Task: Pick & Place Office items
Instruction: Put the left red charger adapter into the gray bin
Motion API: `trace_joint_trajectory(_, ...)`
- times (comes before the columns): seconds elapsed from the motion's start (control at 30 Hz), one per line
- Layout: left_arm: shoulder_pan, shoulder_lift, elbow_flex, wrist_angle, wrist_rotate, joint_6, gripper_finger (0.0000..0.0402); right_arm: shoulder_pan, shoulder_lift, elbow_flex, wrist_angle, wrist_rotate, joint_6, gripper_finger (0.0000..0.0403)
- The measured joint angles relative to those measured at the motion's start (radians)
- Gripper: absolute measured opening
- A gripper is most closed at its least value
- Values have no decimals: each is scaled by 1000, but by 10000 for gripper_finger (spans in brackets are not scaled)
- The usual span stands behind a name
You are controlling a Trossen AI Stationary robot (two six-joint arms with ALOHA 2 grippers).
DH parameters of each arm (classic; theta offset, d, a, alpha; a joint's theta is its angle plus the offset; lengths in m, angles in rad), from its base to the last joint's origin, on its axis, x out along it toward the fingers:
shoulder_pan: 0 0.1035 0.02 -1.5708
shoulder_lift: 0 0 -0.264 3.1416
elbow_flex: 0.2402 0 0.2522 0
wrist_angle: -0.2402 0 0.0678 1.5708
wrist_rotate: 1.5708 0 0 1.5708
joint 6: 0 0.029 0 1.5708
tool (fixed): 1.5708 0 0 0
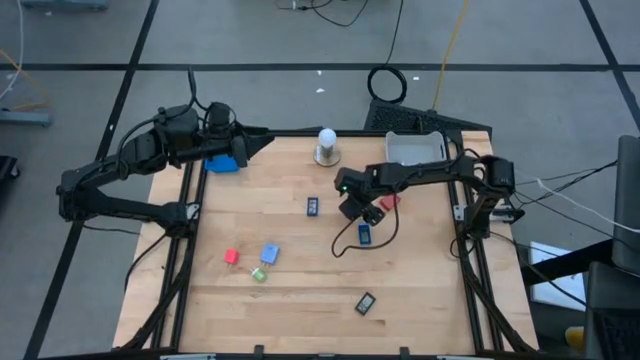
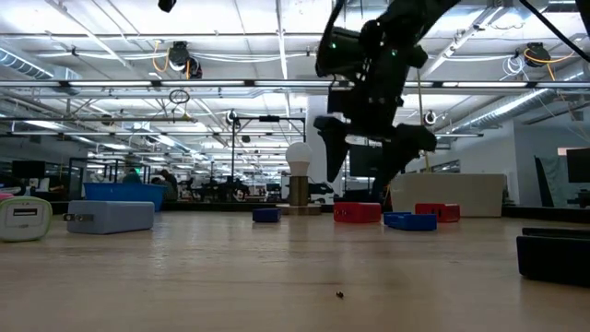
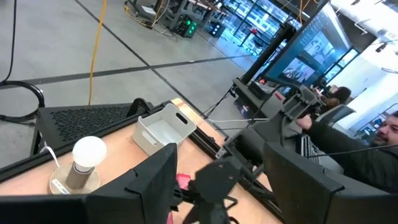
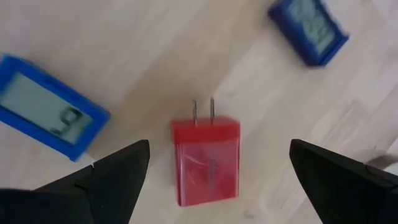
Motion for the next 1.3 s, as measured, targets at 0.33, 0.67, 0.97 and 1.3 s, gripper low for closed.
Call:
trace_joint_trajectory(0.33, 0, 0, 0, -1, 1, -5, 237, -91, 100, 0, -28, 0, 27, 380)
trace_joint_trajectory(0.67, 0, 0, 0, -10, 3, 2, 237, -69, 131, 46, -68, -25, 51, 380)
trace_joint_trajectory(0.97, 0, 0, 0, -10, 3, -1, 237, -48, 131, 26, -59, -73, 54, 380)
trace_joint_trajectory(1.3, 0, 0, 0, -9, 11, -2, 237, -34, 126, -35, -22, -83, 52, 380)
